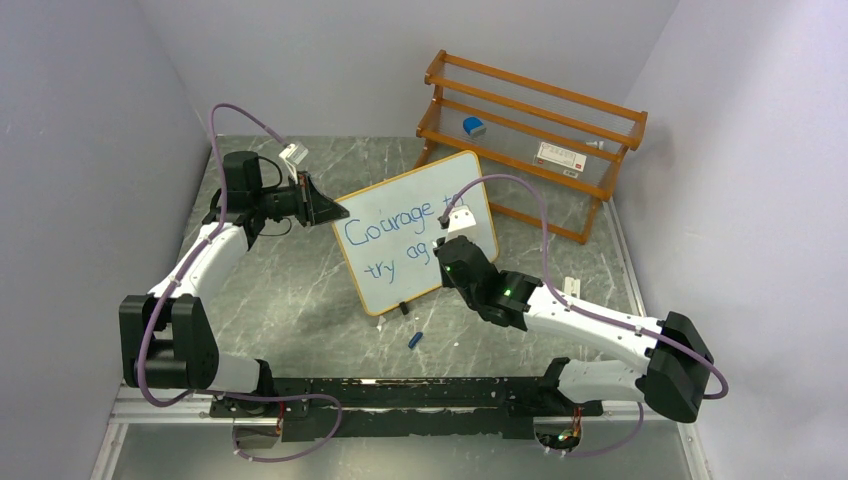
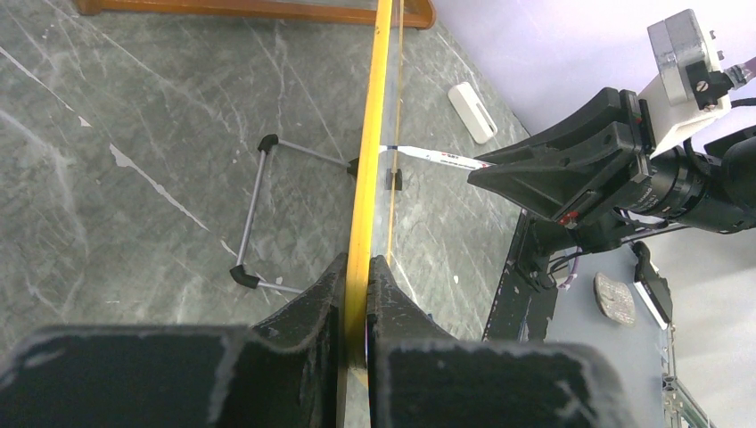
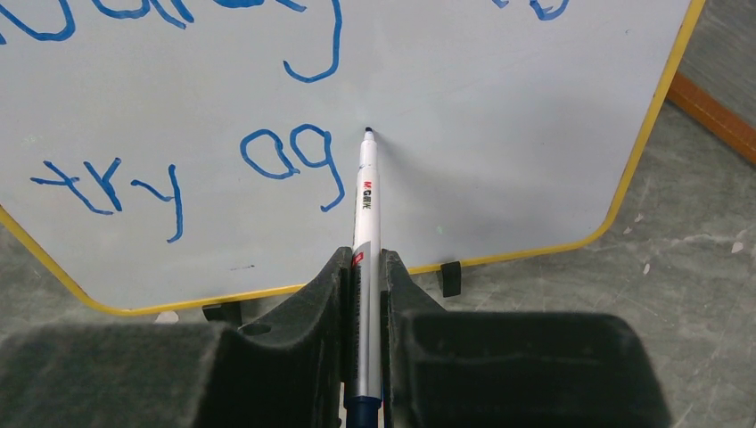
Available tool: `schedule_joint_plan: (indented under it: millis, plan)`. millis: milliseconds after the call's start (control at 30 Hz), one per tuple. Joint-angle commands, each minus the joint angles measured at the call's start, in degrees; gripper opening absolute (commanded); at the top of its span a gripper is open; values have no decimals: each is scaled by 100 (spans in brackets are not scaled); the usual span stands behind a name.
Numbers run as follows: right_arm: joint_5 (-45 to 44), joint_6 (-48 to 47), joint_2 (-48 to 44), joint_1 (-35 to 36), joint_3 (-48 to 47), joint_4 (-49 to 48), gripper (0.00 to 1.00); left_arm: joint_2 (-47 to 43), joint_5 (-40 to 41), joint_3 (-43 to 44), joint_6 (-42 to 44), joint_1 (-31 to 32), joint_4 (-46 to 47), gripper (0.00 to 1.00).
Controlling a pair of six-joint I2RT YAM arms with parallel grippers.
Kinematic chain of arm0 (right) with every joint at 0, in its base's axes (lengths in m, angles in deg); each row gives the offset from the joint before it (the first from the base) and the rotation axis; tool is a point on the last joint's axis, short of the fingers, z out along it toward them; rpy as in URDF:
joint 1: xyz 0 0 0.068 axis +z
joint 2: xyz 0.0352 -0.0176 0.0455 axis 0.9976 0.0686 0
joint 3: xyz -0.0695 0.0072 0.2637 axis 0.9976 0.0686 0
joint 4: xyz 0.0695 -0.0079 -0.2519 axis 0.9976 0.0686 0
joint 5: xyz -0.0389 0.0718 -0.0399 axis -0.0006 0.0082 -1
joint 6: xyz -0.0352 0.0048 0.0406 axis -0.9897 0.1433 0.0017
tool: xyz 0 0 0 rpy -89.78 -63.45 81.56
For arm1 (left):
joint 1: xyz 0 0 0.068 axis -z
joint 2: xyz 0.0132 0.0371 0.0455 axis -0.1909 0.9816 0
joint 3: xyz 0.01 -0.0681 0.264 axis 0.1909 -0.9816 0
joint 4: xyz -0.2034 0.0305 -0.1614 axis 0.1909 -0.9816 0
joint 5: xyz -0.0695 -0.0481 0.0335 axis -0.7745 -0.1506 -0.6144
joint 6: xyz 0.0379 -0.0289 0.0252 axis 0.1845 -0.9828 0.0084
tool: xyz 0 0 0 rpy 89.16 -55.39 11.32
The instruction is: Write a sentence on the whiteboard
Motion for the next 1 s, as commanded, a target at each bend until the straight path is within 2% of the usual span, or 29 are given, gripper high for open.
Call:
schedule_joint_plan:
  millis: [0, 967]
  plan:
    - [-144, -42, 66, -76, -92, -234, 0, 208, 518, -71, 325, 170, -404, 5]
    - [520, -334, -24, -50, -89, -356, 0, 211, 528, -57, 328, 170, -420, 5]
